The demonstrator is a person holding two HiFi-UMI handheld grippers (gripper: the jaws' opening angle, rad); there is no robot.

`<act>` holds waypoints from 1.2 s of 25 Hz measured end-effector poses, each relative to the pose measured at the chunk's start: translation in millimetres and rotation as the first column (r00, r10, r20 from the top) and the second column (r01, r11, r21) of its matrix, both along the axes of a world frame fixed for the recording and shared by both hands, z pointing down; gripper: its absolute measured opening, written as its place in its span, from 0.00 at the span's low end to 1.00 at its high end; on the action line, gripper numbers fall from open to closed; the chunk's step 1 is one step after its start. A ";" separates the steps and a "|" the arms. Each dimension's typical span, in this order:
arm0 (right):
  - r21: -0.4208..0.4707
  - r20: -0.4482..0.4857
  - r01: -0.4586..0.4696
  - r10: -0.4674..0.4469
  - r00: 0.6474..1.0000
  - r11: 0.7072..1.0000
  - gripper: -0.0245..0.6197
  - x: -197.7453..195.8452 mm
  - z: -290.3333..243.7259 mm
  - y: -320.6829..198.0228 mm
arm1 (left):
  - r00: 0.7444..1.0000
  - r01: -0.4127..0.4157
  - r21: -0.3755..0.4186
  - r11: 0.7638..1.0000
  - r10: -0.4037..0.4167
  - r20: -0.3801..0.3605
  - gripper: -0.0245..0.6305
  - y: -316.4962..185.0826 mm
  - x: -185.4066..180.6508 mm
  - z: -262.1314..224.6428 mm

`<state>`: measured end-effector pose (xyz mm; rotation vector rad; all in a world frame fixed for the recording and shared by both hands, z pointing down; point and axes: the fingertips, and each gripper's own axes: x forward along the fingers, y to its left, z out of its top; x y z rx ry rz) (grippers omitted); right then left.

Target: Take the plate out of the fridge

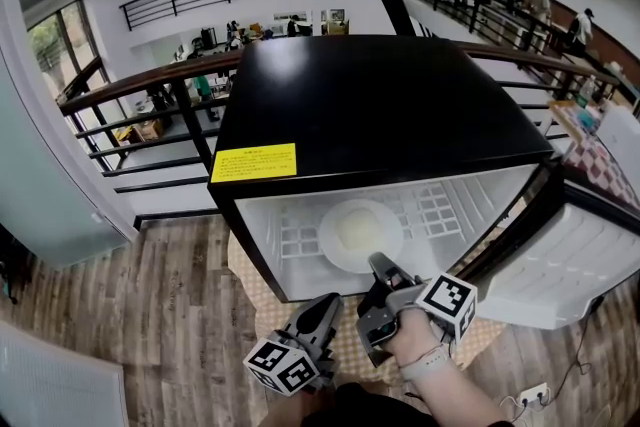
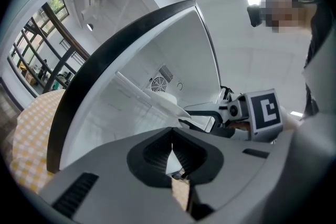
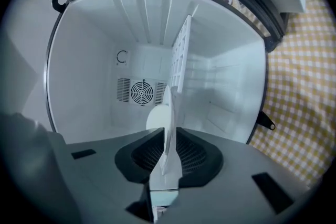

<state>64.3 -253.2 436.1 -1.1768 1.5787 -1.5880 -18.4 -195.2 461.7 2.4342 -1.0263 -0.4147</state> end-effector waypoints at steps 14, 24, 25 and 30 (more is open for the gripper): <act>0.046 -0.006 -0.002 0.002 1.000 0.999 0.12 -3.6 -0.8 7.8 | 1.000 -0.001 -0.009 1.000 0.001 0.001 0.05 2.9 -2.9 -1.2; 0.082 -0.042 0.027 -0.024 0.999 0.996 0.12 -11.6 0.2 -4.3 | 1.000 -0.008 -0.004 1.000 0.008 -0.002 0.05 3.4 -1.7 1.5; 0.081 -0.031 0.026 -0.023 0.999 0.996 0.12 -12.7 0.5 -5.0 | 1.000 -0.006 -0.006 1.000 0.006 -0.002 0.05 3.5 -2.2 2.2; 0.079 0.008 0.010 -0.010 1.000 0.997 0.12 -11.5 3.6 -8.7 | 1.000 -0.001 -0.011 1.000 0.001 -0.001 0.05 3.1 -2.2 4.3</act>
